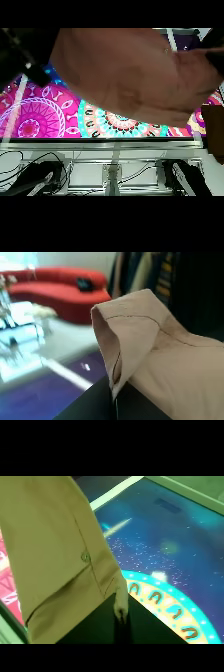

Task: Fold the clothes and pants, and hang the long-sleeved shirts on hangers.

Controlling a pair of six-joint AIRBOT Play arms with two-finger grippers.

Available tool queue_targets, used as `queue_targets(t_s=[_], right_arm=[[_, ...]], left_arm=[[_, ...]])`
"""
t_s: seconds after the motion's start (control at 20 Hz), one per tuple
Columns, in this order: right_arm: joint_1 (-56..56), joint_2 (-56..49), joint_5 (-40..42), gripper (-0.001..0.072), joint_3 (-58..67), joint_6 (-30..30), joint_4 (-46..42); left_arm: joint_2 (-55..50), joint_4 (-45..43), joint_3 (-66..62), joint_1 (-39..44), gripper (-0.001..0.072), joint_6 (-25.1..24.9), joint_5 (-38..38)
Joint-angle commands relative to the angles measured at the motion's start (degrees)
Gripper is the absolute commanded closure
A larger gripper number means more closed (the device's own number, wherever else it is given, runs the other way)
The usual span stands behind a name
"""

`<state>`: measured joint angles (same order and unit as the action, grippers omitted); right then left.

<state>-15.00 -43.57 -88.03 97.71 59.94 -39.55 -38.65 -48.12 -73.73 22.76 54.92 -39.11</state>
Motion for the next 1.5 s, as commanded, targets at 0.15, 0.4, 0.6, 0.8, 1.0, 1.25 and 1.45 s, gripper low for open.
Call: queue_targets(t_s=[0.15, 0.4, 0.6, 0.8, 1.0, 1.25, 1.45], right_arm=[[0.0, 2.1, 7.2, 0.0688, -25.2, 4.3, -1.1], [0.1, -3.4, 35.2, 0.0688, -53.0, -0.5, 2.7], [5.4, -12.8, 55.4, 0.0688, -61.2, -5.8, 3.7], [13.8, -21.5, 75.8, 0.0687, -60.1, -7.1, 3.7], [17.3, -25.9, 84.4, 0.0687, -57.8, -6.8, 3.7], [15.4, -25.8, 80.3, 0.0113, -52.7, -6.6, 3.7], [6.8, -25.5, 59.1, 0.012, -45.0, -1.2, 0.7]], left_arm=[[-4.8, -23.5, 7.3, 0.0, 0.0702, 23.3, -15.3], [-26.8, -23.4, 12.5, 0.0, 0.0701, 16.9, -3.2], [-44.6, -23.2, 12.5, 1.5, 0.0701, 16.6, 19.0], [-51.5, -23.2, 12.5, 5.0, 0.07, 16.6, 38.6], [-52.5, -23.2, 12.5, 7.1, 0.0699, 16.7, 50.7], [-52.0, -23.2, 12.5, 7.0, -0.0013, 16.7, 49.7], [-48.1, -23.2, 12.4, 3.6, -0.0008, 19.0, 31.3]])
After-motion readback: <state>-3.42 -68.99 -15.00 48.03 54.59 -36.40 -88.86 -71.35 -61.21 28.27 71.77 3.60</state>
